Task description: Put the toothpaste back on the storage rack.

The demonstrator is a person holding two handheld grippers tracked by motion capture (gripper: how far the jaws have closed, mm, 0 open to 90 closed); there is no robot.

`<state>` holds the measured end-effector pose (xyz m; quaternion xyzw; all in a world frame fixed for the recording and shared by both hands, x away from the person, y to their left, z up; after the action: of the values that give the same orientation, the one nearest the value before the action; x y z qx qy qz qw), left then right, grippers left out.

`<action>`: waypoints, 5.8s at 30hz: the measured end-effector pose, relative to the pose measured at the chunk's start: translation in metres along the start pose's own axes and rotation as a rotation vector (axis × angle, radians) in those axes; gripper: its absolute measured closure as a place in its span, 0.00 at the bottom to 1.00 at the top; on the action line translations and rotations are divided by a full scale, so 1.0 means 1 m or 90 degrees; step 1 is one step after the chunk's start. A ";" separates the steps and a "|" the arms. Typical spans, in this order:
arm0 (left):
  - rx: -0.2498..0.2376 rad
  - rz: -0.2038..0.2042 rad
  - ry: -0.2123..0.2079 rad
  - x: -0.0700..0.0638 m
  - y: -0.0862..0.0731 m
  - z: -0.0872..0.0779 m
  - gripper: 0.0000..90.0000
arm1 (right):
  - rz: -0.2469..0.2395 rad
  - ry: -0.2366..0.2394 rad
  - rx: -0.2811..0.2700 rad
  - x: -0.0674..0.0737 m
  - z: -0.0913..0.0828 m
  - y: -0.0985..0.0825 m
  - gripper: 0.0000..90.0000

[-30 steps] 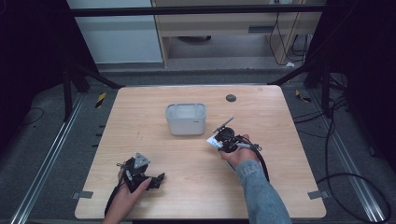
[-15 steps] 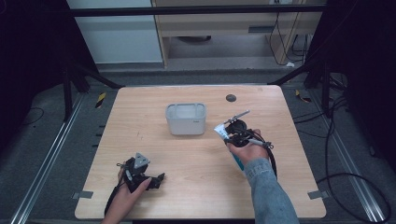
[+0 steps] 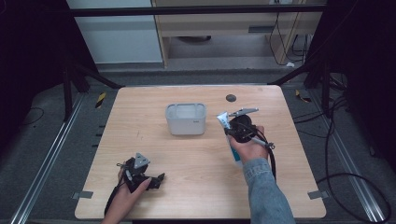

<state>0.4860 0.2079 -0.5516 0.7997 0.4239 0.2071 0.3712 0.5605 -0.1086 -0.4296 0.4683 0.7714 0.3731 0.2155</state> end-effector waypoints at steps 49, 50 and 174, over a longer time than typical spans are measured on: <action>-0.001 0.004 -0.002 -0.002 -0.001 -0.001 0.00 | 0.017 0.002 -0.147 0.028 0.000 0.073 0.89; -0.001 0.004 -0.002 -0.002 -0.001 -0.001 0.00 | 0.022 0.003 -0.155 0.029 -0.001 0.075 0.89; -0.001 0.013 -0.016 -0.003 -0.002 -0.002 0.00 | 0.013 -0.010 -0.288 0.084 0.043 0.182 0.89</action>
<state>0.4819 0.2073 -0.5516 0.8061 0.4111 0.2013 0.3750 0.6529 0.0331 -0.3141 0.4190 0.6616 0.5351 0.3169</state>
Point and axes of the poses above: each handheld gripper's, and its own axes: z roughly forward along the jaws, y roughly out of its top, x roughly to its left, the point moved 6 cm from there along z, roughly forward along the jaws, and after that the axes turned 5 degrees about -x, right-handed, at the moved point
